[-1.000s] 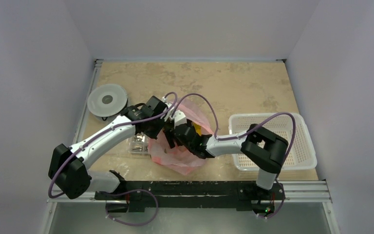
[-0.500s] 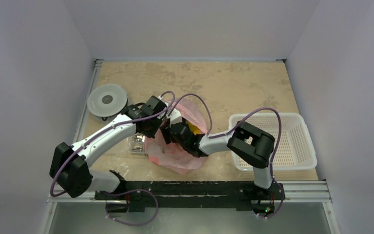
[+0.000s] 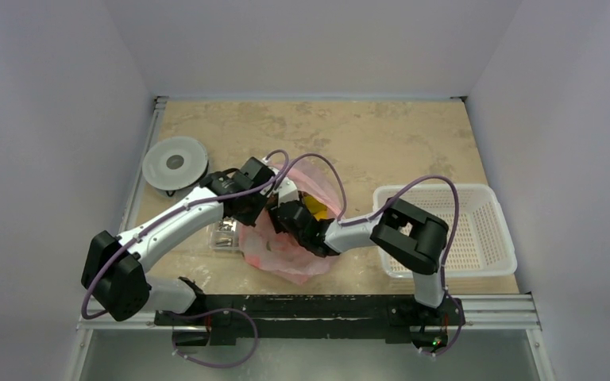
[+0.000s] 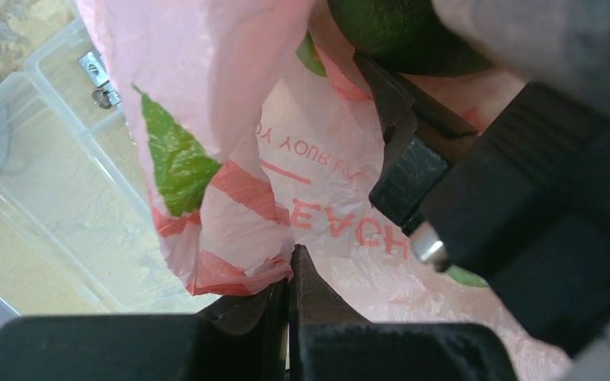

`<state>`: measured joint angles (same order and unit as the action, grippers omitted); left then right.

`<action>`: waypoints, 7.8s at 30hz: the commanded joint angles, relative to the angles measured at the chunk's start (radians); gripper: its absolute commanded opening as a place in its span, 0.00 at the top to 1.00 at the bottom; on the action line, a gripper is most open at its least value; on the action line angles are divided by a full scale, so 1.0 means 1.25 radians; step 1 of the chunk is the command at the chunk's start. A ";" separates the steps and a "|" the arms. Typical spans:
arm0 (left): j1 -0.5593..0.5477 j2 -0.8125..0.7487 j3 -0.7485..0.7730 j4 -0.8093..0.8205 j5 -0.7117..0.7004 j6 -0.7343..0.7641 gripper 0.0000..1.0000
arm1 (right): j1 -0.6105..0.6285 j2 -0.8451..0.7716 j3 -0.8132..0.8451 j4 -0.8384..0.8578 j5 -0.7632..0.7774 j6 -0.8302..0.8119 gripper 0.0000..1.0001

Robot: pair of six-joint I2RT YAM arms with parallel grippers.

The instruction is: Take the fake fruits out of the plastic bag

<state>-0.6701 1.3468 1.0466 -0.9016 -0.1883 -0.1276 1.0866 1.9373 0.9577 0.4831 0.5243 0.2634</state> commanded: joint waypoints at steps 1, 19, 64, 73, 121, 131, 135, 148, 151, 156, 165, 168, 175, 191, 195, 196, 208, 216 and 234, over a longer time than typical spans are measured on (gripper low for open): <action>-0.046 -0.010 0.005 0.023 0.098 0.075 1.00 | 0.009 -0.054 -0.006 -0.061 0.019 -0.037 0.78; -0.046 -0.084 -0.021 0.055 0.112 0.075 1.00 | 0.009 -0.282 -0.132 -0.177 0.037 0.092 0.94; -0.065 -0.138 -0.042 0.083 0.017 0.078 1.00 | -0.490 -0.928 -0.288 -0.810 0.122 0.575 1.00; -0.067 -0.145 -0.042 0.087 0.018 0.081 1.00 | -0.675 -0.863 -0.410 -0.697 -0.109 0.592 0.96; -0.100 -0.104 -0.028 0.117 -0.002 0.154 1.00 | 0.022 -0.613 -0.171 -0.324 0.008 0.247 0.56; -0.113 -0.093 -0.024 0.112 -0.008 0.154 1.00 | 0.053 -0.742 -0.083 -0.484 0.031 0.066 0.28; -0.113 -0.106 -0.031 0.116 -0.009 0.152 1.00 | 0.086 -0.785 -0.123 -0.426 -0.050 0.095 0.23; -0.139 -0.103 -0.039 0.121 -0.016 0.156 1.00 | 0.015 -0.532 -0.160 -0.343 -0.016 0.274 0.41; -0.143 -0.105 -0.040 0.124 -0.015 0.157 1.00 | 0.004 -0.440 -0.074 -0.485 0.068 0.348 0.41; -0.152 -0.104 -0.043 0.124 -0.012 0.159 1.00 | -0.021 -0.362 -0.042 -0.599 0.153 0.419 0.37; -0.156 -0.099 -0.040 0.126 0.001 0.165 1.00 | -0.024 -0.325 -0.063 -0.565 0.236 0.335 0.09; -0.156 -0.100 -0.040 0.126 0.002 0.166 1.00 | -0.030 -0.315 -0.080 -0.505 0.242 0.310 0.04; -0.156 -0.099 -0.045 0.132 0.002 0.167 1.00 | -0.064 -0.222 -0.080 -0.375 0.268 0.263 0.01; -0.156 -0.096 -0.045 0.137 0.003 0.172 1.00 | -0.072 -0.160 -0.109 -0.325 0.213 0.282 0.49; -0.156 -0.097 -0.044 0.137 0.003 0.172 1.00 | -0.071 -0.158 -0.109 -0.308 0.191 0.272 0.65; -0.156 -0.097 -0.045 0.135 0.001 0.171 1.00 | -0.068 -0.158 -0.107 -0.305 0.184 0.265 0.69; -0.156 -0.115 -0.048 0.147 -0.002 0.178 1.00 | -0.021 -0.259 -0.139 -0.215 0.099 0.198 1.00; -0.156 -0.115 -0.047 0.150 -0.001 0.177 1.00 | -0.023 -0.435 -0.198 -0.200 0.025 0.224 1.00; -0.156 -0.134 -0.052 0.144 -0.028 0.172 1.00 | -0.032 -0.728 -0.065 -0.465 0.132 0.200 1.00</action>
<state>-0.8600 1.2072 0.9833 -0.7372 -0.2104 0.0727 1.0584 1.0912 0.7570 0.0574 0.5285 0.5293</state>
